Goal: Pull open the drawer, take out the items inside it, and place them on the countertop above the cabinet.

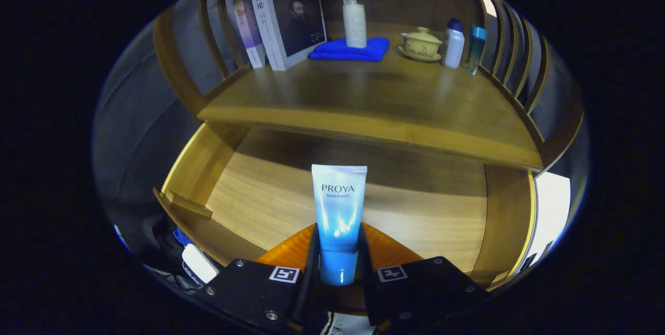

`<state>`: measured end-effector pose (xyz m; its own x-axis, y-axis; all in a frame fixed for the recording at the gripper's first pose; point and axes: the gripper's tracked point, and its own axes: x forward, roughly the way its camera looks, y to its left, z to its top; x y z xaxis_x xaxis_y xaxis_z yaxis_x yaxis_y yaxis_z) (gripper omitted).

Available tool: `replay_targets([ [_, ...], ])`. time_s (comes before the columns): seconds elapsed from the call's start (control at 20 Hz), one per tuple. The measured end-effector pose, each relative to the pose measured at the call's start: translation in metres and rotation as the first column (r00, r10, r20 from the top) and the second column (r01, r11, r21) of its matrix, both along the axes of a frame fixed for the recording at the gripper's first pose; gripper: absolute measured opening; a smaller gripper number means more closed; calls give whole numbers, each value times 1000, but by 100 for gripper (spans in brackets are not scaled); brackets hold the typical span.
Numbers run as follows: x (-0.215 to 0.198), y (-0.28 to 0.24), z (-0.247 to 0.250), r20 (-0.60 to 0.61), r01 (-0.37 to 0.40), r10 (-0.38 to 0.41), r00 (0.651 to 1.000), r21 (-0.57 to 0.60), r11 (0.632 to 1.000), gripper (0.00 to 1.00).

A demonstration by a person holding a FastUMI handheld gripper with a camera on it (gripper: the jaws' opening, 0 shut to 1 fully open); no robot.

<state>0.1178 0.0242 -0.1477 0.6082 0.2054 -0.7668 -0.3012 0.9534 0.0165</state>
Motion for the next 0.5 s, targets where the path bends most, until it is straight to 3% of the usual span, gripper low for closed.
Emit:
replay_targets([
  [0.5,57,-3,69,107,68,-78,991,93,993,40],
])
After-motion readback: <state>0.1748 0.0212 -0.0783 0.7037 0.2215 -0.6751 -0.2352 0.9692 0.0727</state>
